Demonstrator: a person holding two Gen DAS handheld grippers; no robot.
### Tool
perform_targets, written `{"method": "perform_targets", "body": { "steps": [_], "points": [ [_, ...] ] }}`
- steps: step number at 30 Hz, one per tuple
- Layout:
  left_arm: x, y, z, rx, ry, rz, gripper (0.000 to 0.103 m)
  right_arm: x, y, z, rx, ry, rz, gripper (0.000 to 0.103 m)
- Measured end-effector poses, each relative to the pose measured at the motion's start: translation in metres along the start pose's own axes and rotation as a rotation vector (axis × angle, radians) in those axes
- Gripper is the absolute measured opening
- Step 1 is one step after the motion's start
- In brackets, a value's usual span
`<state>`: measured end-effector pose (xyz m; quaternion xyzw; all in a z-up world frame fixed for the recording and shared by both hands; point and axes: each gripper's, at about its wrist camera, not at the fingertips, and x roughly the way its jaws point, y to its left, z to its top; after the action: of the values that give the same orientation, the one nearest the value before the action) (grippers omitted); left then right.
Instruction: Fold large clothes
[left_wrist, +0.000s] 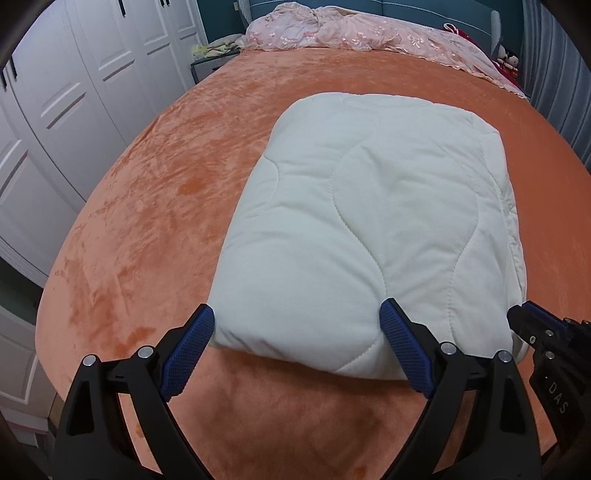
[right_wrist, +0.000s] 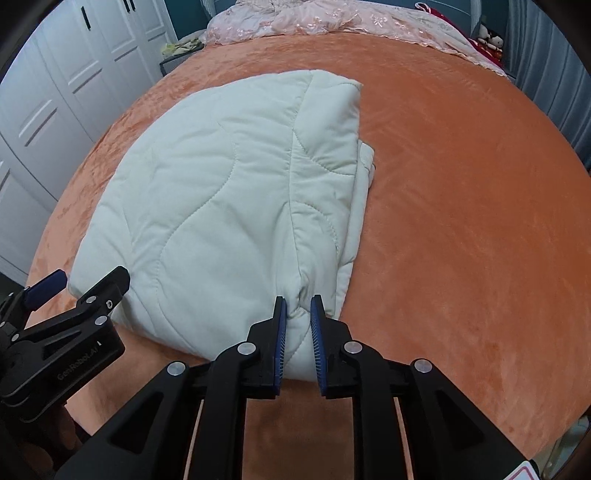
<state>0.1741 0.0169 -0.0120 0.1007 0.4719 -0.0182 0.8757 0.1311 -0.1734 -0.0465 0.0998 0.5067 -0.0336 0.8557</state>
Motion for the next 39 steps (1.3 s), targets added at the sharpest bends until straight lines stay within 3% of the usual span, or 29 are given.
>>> {"method": "perform_targets", "body": {
  "steps": [7, 10, 15, 18, 26, 39],
  "points": [
    [-0.032, -0.002, -0.026, 0.032, -0.015, 0.010, 0.089, -0.029, 0.002, -0.033, -0.009, -0.006, -0.024, 0.019],
    [-0.041, -0.003, -0.044, 0.036, -0.011, 0.005, 0.089, -0.038, 0.004, -0.053, -0.014, -0.009, -0.027, 0.028],
    [-0.054, -0.007, -0.075, 0.053, -0.019, 0.014, 0.089, -0.057, 0.007, -0.082, -0.042, -0.052, -0.031, 0.053],
    [-0.060, -0.009, -0.090, 0.059, -0.021, 0.005, 0.089, -0.066, 0.009, -0.097, -0.054, -0.077, -0.029, 0.060],
    [-0.068, -0.010, -0.120, 0.066, -0.022, 0.017, 0.089, -0.076, 0.009, -0.129, -0.045, -0.101, -0.060, 0.064],
    [-0.082, -0.004, -0.150, 0.021, -0.100, 0.008, 0.089, -0.091, 0.011, -0.164, -0.030, -0.209, -0.096, 0.066]
  ]
}}
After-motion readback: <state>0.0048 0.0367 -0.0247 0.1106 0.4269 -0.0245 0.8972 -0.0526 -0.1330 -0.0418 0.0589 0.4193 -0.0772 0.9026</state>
